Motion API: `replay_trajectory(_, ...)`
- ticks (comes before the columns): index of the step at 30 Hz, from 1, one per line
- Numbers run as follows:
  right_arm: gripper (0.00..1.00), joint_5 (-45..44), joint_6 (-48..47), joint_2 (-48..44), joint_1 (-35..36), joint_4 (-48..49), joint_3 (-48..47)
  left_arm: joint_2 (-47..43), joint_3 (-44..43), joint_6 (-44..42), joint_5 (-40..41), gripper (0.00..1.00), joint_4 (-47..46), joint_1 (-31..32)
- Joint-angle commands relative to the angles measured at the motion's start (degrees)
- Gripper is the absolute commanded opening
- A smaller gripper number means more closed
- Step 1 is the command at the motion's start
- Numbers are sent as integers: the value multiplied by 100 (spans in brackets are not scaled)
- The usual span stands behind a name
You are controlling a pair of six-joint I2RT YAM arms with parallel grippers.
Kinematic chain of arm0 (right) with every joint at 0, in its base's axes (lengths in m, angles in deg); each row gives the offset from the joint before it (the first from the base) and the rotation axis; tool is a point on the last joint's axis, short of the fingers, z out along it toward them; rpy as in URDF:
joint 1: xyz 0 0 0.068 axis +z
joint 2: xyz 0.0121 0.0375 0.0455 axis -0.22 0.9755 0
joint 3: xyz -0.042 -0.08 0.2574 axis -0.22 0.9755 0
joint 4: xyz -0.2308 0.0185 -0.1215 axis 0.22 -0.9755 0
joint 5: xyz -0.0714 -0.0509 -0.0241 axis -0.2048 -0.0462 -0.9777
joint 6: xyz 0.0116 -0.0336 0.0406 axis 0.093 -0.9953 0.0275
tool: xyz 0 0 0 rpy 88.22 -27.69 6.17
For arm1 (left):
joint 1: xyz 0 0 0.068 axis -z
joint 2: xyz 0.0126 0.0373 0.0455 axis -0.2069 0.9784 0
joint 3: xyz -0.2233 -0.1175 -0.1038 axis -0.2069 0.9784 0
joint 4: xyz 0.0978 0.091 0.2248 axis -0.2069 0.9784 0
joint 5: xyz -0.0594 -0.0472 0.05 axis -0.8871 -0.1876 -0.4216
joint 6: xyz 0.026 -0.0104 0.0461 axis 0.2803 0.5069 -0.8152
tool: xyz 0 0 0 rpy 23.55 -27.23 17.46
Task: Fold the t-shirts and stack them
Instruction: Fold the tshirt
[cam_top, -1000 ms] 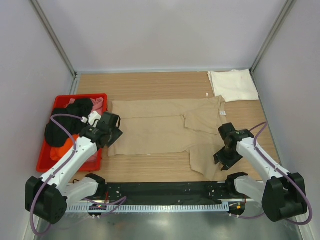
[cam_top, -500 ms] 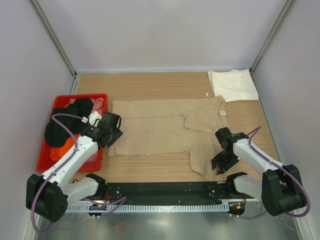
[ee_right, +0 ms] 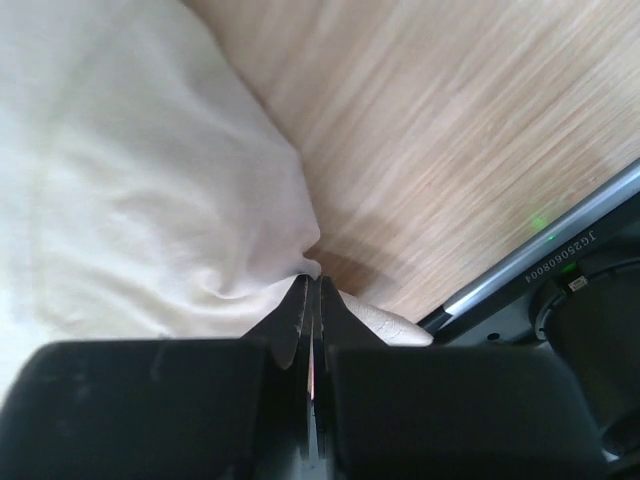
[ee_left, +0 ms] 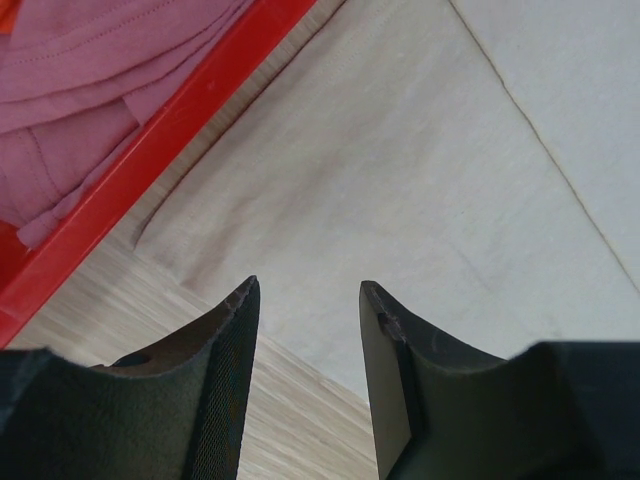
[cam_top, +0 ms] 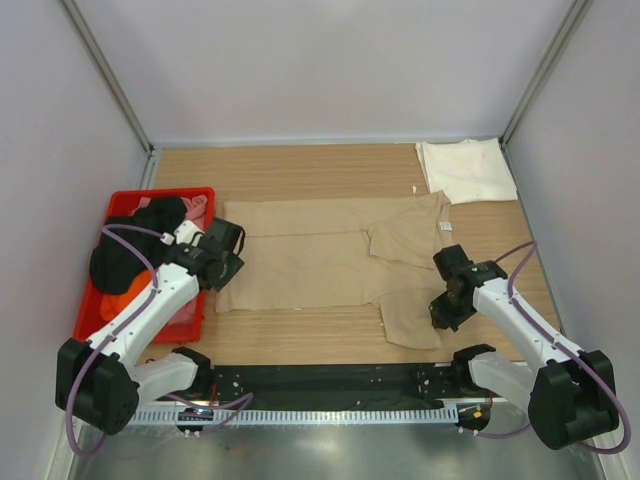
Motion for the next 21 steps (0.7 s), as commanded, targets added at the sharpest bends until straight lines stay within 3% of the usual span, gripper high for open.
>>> replay_trajectory(1,2,-589,76,-165,42,-270,-429,37,-122,601,-11,46,180,5)
replay_trajectory(7,1,-397,-161,-104,42,63,-579,178,55,1349,-276,46,180,5)
replay_trajectory(16,1,-160,-513,-200,42,424,-720,12,775,3333,-223,43,303,5)
replay_trajectory(21,1,149,-610,-192,51,705,-641,63,890,3977,-232,43,425,5)
